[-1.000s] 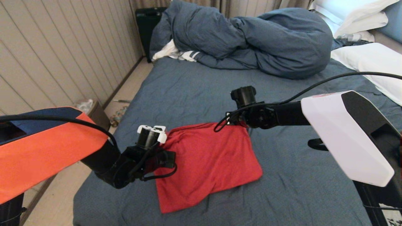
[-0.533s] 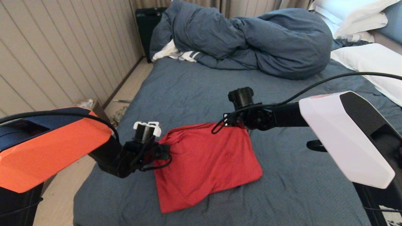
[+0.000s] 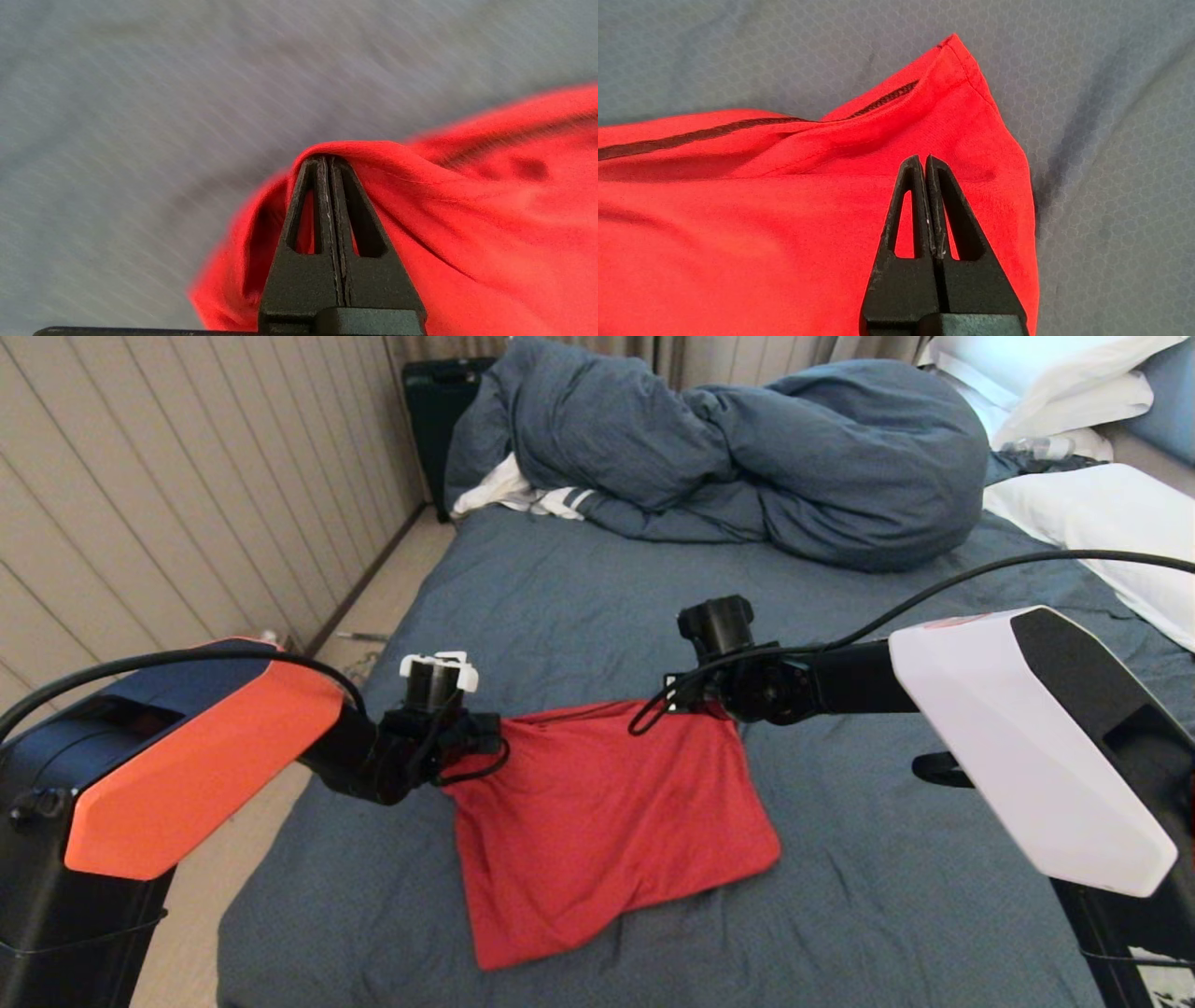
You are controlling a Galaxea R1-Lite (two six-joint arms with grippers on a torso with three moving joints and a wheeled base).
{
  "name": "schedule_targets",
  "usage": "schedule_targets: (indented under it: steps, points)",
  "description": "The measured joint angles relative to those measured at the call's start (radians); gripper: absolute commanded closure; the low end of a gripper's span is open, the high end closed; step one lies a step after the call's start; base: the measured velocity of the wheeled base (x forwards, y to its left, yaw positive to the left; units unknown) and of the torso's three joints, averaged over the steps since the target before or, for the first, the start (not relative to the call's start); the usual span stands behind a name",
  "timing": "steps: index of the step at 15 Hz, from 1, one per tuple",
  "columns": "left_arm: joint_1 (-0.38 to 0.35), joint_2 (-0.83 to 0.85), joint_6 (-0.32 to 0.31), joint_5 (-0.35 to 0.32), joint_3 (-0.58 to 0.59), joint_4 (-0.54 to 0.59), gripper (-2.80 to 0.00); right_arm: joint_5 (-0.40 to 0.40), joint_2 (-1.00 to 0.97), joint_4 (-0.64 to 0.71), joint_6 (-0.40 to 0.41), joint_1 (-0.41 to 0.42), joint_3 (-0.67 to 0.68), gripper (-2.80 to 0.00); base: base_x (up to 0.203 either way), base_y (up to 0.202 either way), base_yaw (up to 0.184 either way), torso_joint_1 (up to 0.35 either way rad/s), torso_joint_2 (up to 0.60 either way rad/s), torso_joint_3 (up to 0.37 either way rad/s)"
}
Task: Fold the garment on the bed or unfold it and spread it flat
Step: Fold the red T-shirt
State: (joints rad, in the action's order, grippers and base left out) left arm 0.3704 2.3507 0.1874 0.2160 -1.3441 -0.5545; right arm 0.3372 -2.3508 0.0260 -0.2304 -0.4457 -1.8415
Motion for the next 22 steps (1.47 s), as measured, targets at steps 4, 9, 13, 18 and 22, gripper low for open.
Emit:
schedule_targets:
  steps: [4, 9, 13, 18, 22]
  points:
    - [-0.049, -0.043, -0.005, 0.0, -0.002, 0.001, 0.0, 0.0, 0.005, 0.0, 0.0, 0.001, 0.0, 0.0, 0.0, 0.0, 0.0, 0.0, 0.0, 0.0]
    - [-0.13, -0.184, -0.002, -0.01, 0.077, 0.0, 0.0, -0.002, 0.018, 0.001, 0.001, 0.009, -0.02, 0.0, 0.0, 0.0, 0.0, 0.0, 0.0, 0.0]
    - [-0.107, -0.332, 0.024, -0.028, 0.287, 0.0, 0.0, -0.109, 0.054, 0.149, -0.06, 0.046, -0.074, 0.0, 0.0, 0.0, 0.0, 0.0, 0.0, 0.0]
    - [-0.057, -0.554, 0.203, -0.187, 0.485, 0.189, 0.0, -0.446, 0.108, 0.537, -0.111, 0.149, -0.099, 0.0, 0.0, 0.0, 0.0, 0.0, 0.0, 0.0]
    - [-0.134, -0.613, 0.295, -0.496, 0.427, 0.4, 0.0, -0.506, 0.117, 0.618, -0.109, 0.164, -0.026, -2.8, 0.0, 0.0, 0.0, 0.0, 0.0, 0.0]
